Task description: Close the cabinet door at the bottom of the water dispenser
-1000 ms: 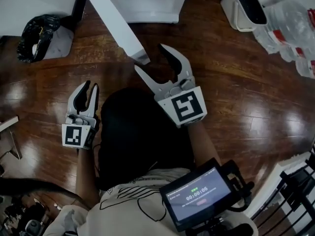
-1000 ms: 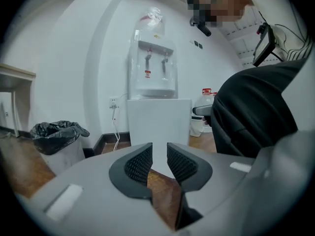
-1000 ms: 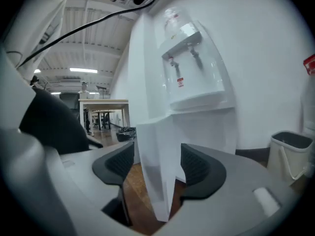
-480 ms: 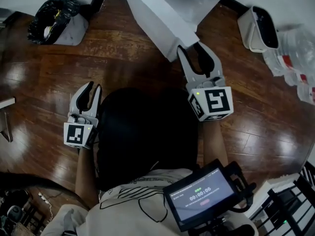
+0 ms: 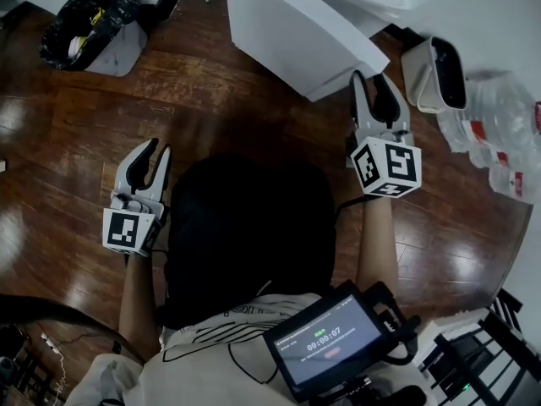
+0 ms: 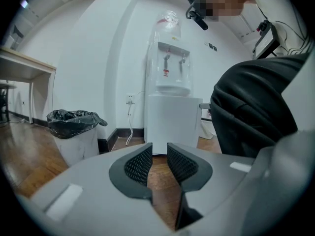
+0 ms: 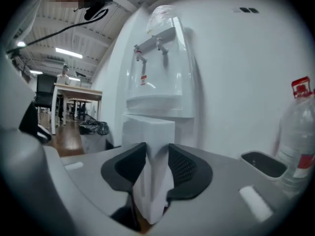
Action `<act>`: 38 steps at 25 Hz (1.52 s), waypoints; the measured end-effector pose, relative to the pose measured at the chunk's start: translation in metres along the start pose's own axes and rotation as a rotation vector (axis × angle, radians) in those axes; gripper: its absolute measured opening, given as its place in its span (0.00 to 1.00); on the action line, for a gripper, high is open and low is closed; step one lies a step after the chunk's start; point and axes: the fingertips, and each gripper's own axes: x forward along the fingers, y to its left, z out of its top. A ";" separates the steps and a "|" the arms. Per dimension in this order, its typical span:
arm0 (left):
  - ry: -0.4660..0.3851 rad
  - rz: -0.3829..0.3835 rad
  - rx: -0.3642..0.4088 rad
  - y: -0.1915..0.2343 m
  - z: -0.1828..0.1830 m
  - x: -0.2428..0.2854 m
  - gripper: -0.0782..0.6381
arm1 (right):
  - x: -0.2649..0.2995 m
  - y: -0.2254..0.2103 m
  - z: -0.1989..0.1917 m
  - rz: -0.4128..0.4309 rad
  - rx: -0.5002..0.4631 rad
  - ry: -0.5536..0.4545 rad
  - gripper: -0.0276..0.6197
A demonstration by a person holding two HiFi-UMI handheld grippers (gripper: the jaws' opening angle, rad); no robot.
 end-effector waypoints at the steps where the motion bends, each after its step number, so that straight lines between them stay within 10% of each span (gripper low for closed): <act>1: 0.004 -0.003 -0.001 0.001 -0.001 0.000 0.27 | 0.001 -0.005 0.000 -0.046 -0.012 -0.005 0.22; 13: 0.014 -0.033 -0.012 0.008 -0.017 0.001 0.27 | 0.066 -0.074 0.011 -0.171 0.043 0.061 0.15; 22: 0.070 -0.029 -0.089 0.021 0.017 -0.020 0.13 | 0.010 -0.029 0.026 -0.123 0.157 0.038 0.05; 28: 0.141 -0.100 -0.203 -0.034 0.129 -0.083 0.13 | -0.132 0.095 0.050 0.129 0.212 0.335 0.05; 38: 0.095 -0.236 -0.141 -0.135 0.415 -0.184 0.13 | -0.254 0.189 0.336 0.179 0.334 0.270 0.05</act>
